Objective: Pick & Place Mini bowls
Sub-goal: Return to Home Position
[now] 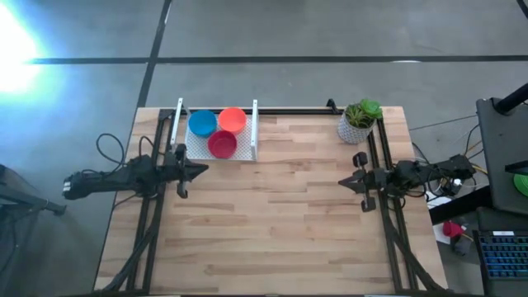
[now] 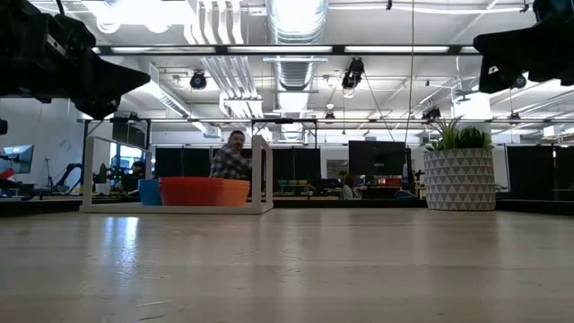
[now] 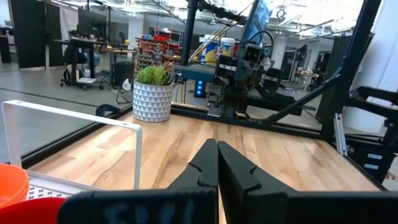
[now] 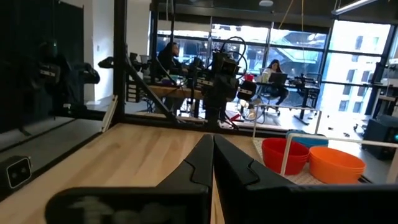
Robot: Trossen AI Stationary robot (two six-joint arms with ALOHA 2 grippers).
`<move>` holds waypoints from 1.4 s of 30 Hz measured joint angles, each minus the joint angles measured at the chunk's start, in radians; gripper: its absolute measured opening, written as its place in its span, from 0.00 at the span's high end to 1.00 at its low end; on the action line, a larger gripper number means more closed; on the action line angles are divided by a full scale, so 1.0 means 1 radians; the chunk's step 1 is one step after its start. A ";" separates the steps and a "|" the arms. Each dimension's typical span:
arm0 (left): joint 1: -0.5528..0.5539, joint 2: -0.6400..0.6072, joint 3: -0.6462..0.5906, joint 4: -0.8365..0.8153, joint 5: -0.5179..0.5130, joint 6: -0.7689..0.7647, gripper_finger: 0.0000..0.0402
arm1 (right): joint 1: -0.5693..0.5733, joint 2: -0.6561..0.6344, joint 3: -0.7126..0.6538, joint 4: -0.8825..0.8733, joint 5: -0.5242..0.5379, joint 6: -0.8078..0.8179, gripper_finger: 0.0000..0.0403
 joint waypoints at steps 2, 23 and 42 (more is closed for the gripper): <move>0.000 0.000 0.000 0.000 0.000 0.000 1.00 | 0.000 0.000 0.000 0.000 0.000 0.004 0.98; 0.000 0.000 -0.001 0.000 0.000 -0.002 1.00 | 0.000 0.000 0.000 0.000 0.000 -0.006 0.98; 0.000 0.000 -0.002 0.000 0.000 -0.002 1.00 | 0.000 0.000 0.000 0.000 0.000 -0.008 0.98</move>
